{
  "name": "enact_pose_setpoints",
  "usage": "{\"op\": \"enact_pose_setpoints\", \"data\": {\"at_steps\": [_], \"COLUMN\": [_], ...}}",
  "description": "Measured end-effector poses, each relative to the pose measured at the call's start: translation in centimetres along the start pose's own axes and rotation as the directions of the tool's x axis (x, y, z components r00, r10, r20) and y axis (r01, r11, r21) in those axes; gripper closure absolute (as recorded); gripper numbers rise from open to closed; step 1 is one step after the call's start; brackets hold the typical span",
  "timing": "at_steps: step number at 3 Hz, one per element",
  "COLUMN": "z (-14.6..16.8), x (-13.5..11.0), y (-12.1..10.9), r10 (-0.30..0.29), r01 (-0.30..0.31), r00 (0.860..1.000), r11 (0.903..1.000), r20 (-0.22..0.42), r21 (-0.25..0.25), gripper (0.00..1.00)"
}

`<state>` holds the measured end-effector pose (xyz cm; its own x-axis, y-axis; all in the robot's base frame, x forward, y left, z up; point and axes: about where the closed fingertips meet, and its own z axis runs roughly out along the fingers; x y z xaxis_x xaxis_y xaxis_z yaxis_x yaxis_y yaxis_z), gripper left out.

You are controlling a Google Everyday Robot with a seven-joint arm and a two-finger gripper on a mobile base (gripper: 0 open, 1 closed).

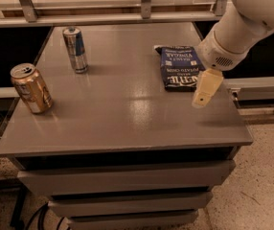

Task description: Move blue chip bag near redbull can

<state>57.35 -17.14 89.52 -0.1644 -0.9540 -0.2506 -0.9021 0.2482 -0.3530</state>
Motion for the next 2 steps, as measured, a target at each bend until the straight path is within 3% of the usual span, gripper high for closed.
{"op": "enact_pose_setpoints", "data": {"at_steps": [2], "z": [3.4], "x": [0.0], "y": [-1.7], "r10": [0.015], "r01": [-0.014], "r00": [0.999], "r11": [0.9994], "r20": [-0.043], "r21": [0.03], "gripper": [0.0]}}
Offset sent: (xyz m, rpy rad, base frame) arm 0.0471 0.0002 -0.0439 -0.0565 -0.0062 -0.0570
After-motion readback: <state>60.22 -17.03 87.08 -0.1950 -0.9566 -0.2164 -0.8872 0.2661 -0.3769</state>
